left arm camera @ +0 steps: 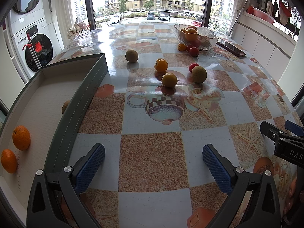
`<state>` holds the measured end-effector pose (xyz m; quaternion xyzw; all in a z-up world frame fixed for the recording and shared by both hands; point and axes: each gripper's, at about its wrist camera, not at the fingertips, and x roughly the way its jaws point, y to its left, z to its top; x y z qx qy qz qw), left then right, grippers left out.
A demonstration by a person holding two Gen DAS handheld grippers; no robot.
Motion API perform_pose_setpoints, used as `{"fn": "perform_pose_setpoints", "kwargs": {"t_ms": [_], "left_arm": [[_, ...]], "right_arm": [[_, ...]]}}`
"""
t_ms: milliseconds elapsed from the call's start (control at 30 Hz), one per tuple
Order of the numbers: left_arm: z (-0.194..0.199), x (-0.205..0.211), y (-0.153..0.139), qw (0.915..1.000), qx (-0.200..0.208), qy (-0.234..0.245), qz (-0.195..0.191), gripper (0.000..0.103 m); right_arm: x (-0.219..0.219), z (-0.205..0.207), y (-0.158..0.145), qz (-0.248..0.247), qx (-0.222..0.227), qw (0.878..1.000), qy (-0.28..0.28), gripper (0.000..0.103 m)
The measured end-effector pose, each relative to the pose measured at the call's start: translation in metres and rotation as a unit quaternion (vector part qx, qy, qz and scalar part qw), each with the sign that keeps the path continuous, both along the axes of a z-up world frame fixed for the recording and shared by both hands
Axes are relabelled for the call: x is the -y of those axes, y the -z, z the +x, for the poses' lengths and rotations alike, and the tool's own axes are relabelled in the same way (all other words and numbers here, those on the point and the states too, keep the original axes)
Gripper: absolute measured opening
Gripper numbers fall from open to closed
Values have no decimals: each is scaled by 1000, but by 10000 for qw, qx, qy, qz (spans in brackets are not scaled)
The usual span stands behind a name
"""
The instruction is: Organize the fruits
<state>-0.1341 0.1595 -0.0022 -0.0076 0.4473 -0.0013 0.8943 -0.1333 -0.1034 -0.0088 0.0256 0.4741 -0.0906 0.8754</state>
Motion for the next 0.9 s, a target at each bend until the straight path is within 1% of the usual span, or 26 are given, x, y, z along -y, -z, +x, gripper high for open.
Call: {"fn": "perform_pose_setpoints", "kwargs": {"t_ms": [400,500,600,667,767,833,900], "left_arm": [[0,0,0,10000,4,2,-1,103],[0,0,0,10000,3,3,-2,103],[0,0,0,10000,9,10,-7,103],[0,0,0,10000,9,10,-8,103],[0,0,0,10000,9,18,-13,103],[-2,-1,0,10000,11,28,-16,103],[-1,0,0,10000,9,49,-24,103]], "right_arm": [[0,0,0,-4,-9,10000,-1,103],[0,4,-1,-1,-123,9999,-6,103],[-5,17,-2,104,-341,9993,-134,103],[-18,31,-2,247,-449,9979,-399,103],[-45,58,-5,757,-430,9921,-904,103],[-60,77,-6,918,-419,9892,-1067,101],[-74,94,-6,933,-404,9882,-1146,97]]}}
